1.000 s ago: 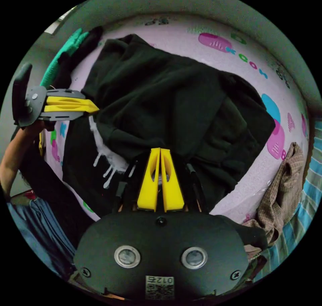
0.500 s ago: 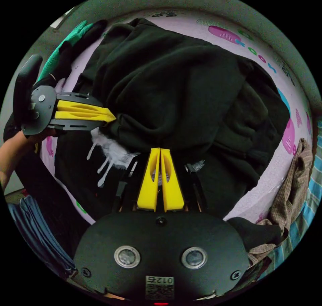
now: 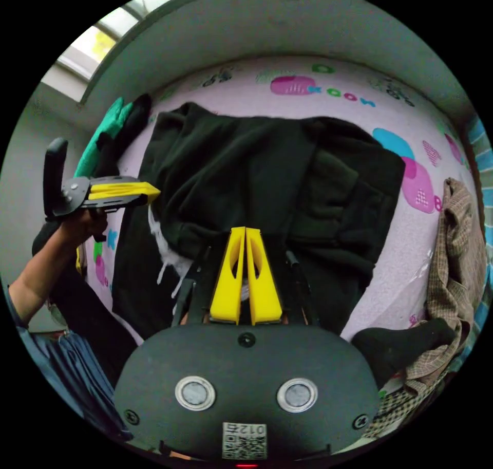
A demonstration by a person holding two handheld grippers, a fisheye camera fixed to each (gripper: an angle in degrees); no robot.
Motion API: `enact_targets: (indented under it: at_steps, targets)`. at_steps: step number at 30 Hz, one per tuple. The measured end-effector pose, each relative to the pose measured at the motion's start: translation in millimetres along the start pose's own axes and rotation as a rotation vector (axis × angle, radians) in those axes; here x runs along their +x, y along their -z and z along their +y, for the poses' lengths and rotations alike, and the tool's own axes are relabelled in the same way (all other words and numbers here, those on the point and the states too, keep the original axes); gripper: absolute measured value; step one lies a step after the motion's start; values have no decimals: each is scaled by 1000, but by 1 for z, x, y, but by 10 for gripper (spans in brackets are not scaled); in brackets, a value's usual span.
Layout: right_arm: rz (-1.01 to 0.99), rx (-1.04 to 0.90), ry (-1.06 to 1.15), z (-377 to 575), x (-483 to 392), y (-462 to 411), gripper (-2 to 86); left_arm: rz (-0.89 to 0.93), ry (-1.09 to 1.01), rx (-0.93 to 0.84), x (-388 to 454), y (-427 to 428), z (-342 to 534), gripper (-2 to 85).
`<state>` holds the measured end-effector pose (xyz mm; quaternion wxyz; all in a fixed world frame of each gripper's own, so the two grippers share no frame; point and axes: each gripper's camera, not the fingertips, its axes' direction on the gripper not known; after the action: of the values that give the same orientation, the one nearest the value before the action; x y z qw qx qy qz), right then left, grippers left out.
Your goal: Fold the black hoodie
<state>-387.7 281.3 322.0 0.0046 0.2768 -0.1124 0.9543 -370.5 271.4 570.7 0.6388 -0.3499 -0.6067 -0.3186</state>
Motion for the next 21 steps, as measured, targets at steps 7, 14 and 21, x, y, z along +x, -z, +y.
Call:
enact_targets:
  at_steps: [7, 14, 21]
  targets:
    - [101, -108, -18, 18, -11, -58, -10, 31, 54, -77, -12, -52, 22, -1]
    - [86, -87, -55, 30, -19, -73, -10, -76, -4, -88, 5, -63, 25, -1]
    - [169, -51, -8, 26, -35, -88, -10, -126, -29, -73, 2, -74, 11, 0]
